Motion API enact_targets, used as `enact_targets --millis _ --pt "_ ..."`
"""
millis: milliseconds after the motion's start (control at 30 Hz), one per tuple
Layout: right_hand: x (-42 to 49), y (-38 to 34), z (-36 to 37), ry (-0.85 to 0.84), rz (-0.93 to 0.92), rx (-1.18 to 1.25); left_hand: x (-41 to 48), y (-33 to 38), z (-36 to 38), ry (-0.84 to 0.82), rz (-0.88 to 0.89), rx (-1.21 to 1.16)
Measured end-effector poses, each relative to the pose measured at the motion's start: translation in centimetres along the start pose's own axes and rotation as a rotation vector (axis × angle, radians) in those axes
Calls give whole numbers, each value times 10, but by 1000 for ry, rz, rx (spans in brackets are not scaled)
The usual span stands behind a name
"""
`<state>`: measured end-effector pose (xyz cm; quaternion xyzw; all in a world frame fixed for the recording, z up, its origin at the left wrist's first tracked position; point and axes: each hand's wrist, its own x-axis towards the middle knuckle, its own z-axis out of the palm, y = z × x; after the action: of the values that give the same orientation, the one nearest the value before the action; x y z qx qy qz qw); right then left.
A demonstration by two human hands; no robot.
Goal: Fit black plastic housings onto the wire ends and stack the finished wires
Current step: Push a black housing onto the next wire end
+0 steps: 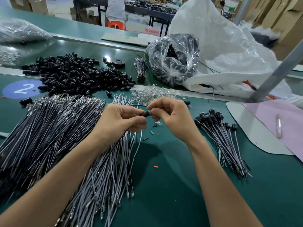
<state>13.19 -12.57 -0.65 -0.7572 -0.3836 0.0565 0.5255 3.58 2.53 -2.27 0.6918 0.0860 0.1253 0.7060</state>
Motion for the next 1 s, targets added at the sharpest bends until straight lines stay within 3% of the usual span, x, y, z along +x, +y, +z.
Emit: enact_targets --millis 767,933,1000 --pt "-6 2 6 -44 9 365 -6 3 0 -65 36 -127" --pt "-2 -2 15 -58 -17 522 -6 12 1 -122 68 -208" --pt "0 -8 9 -50 -12 687 -6 14 0 -171 81 -210"
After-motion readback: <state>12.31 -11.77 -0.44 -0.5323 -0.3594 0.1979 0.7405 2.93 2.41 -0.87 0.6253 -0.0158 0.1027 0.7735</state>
